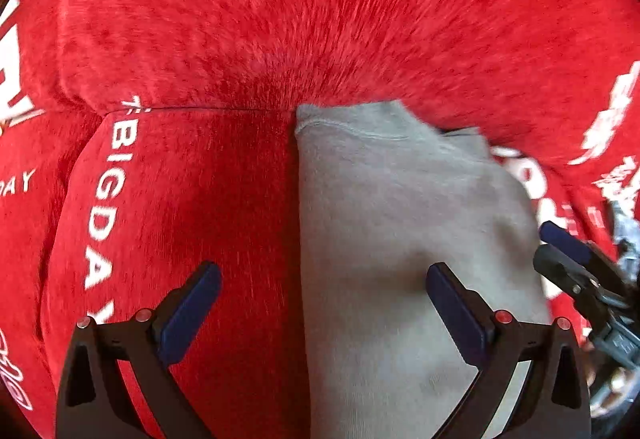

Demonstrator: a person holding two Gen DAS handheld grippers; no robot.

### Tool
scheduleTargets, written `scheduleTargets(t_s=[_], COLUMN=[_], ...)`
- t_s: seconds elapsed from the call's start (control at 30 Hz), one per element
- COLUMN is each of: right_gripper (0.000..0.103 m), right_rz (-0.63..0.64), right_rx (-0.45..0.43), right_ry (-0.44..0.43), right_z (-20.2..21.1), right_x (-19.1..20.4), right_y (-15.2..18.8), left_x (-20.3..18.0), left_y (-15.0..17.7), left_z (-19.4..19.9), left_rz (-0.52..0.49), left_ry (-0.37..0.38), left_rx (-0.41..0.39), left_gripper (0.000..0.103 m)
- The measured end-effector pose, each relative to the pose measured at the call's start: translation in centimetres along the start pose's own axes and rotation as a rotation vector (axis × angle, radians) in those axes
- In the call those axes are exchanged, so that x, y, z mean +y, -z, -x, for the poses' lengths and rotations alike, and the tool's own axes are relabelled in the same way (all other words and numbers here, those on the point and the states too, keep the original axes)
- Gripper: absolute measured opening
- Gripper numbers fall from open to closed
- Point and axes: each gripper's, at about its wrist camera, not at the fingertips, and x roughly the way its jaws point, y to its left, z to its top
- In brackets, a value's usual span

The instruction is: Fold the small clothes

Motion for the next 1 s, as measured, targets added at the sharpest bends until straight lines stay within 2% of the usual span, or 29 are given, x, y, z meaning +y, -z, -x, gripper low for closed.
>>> scheduleTargets(t_s=[0.07,0.13,0.2,0.27,0.33,0.43,0.57,0.67,0.8,0.9,1.0], right_gripper=[0.067,0.069,0.069,0.069,0.077,0.081,0.082,0.083,0.083,0.086,0.087], right_rz=[-0.015,-0.019,-0.082,-0.127,-0.144,-0.192,-0.283,-0.311,-0.328,-0.248,-0.236], right_rx=[0.061,0.072,0.061,0.021,-0.014,-0.036,-0.039,0.006,0.052,0.045,0.036], right_ry=[0.054,0.138,0.108,0.105,0.086,0.024,-0.048,-0.070,-0.159,-0.124,-0.116], right_z=[-2.5,-3.5,-2.8,-0.7,1.9,4.7,5.9,4.3,2.2,0.3,-0.9], right_x=[-0.8,-1.7,-2.5,-3.0,-3.4,-4.1,-4.8,-4.4,-3.9,-2.8,-2.4], right_y=[-0.8,-1.4,-1.6,-0.9,0.9,4.1,7.0,8.1,8.0,6.9,5.8], left_x=[0.0,0.8,2.2,3.5,4.9,6.6,6.8,5.5,2.4,0.7,-0.3], left_y=[-1.1,-1.4,-1.8,-1.5,-0.5,1.8,4.9,6.1,5.8,4.8,3.6], left_z=[-2.4,-3.0,-1.9,-0.4,1.0,2.2,2.1,1.8,0.7,-0.2,-0.8], left_rz=[0.026,0.083,0.136,0.140,0.127,0.103,0.106,0.098,0.032,-0.016,-0.034], left_ry=[0.009,0.065,0.107,0.139,0.183,0.231,0.308,0.353,0.340,0.295,0.291], left_rx=[0.076,0.111,0.101,0.069,0.059,0.064,0.102,0.119,0.131,0.111,0.112], left_gripper=[0.103,0.103,0.103,0.103,0.103,0.103,0.103,0.103,0.103,0.103,0.103])
